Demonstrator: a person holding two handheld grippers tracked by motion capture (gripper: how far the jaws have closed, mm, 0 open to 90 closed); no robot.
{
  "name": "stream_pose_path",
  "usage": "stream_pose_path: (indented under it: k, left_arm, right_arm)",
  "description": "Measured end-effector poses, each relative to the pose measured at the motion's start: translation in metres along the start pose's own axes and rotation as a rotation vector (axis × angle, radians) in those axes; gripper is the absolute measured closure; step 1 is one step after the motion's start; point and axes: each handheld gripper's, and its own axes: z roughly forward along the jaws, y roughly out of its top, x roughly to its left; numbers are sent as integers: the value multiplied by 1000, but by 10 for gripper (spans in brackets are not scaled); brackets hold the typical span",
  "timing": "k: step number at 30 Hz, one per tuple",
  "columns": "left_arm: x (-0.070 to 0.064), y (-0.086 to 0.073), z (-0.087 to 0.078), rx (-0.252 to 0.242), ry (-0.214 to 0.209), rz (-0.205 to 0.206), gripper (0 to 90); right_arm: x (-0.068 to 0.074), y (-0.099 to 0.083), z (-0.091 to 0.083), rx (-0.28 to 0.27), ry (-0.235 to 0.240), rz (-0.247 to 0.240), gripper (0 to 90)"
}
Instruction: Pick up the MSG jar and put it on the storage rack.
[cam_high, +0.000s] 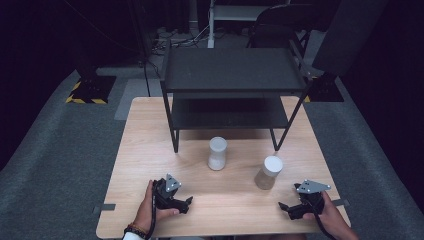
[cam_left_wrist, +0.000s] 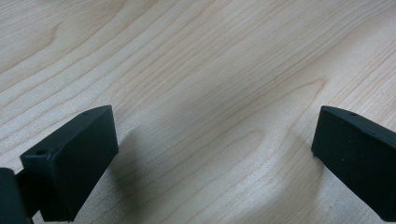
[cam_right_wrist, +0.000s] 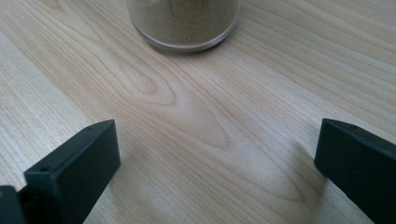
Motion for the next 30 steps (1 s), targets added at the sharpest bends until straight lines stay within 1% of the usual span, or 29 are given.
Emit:
stream_pose_path:
  k: [24, 28, 29, 30]
  left_arm:
    - [-1, 0, 0, 0, 3, 1, 1]
    - [-4, 0, 0, -4, 12, 2, 4]
    - [-7, -1, 0, -18, 21, 11, 10]
    - [-7, -1, 0, -21, 16, 13, 15]
  right_arm:
    - [0, 0, 0, 0, -1, 2, 0]
    - [0, 0, 0, 0, -1, 2, 0]
    - [0, 0, 0, 0, -1, 2, 0]
    - [0, 0, 0, 0, -1, 2, 0]
